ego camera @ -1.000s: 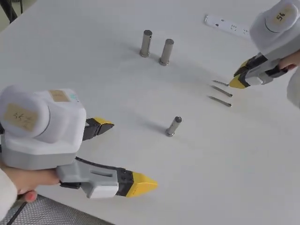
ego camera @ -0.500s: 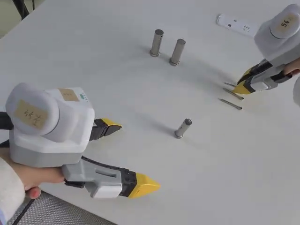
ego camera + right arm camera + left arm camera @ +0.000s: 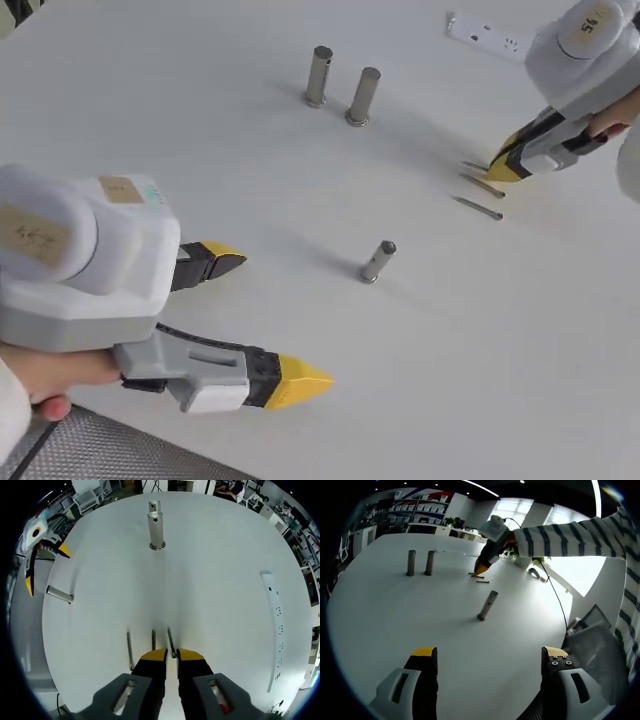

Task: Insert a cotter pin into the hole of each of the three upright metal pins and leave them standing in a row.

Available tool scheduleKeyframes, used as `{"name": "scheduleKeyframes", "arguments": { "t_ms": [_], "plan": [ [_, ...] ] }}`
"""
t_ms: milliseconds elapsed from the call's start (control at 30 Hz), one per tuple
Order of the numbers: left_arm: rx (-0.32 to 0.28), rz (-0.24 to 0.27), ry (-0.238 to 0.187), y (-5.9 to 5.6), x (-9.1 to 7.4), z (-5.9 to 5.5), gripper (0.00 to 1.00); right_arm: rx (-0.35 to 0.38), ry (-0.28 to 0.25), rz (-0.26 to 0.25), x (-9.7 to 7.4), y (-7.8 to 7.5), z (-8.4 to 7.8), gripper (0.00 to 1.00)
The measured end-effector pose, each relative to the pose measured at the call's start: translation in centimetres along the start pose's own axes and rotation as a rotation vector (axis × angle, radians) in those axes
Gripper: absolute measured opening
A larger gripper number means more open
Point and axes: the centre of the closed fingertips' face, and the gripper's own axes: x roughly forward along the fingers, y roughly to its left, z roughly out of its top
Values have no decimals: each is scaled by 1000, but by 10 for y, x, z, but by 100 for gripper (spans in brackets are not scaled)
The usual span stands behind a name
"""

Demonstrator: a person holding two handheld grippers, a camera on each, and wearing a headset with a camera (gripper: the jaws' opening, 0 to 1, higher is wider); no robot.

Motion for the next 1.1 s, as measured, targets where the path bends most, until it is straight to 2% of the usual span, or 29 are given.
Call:
{"name": "scheduleKeyframes", "arguments": {
  "t_ms": [33,133,233,300,367,533,733,800,900,1000,1100],
  "plan": [
    [-3,-3,-1,-1,1,1,84,-22,9,-2,0,0,0,2],
    [-5,-8,-10,-2,1,4,84,-14,20,-8,-1,4,2,0],
    [0,-11,-12,-3,2,5,84,-54,25,-34,-1,2,2,0],
    [2,-12,-12,-3,2,6,84,-52,40,-32,0,3,2,0],
    [4,-13,-10,-3,3,6,84,-83,59,-38,1,1,3,0],
    [27,-9,-12,0,3,7,82,-94,90,-33,1,1,3,0],
    [28,-11,-20,0,4,11,82,-91,92,-40,0,1,1,0],
    [30,-9,-23,0,5,12,82,-60,94,-45,0,0,1,0],
    [37,-6,-27,1,5,14,80,-68,97,-46,0,0,1,0],
    [53,-4,-57,0,5,22,77,-98,101,-62,0,0,1,0],
    [51,1,-82,-1,5,29,77,-95,100,-69,-1,-1,1,0]
  ]
}}
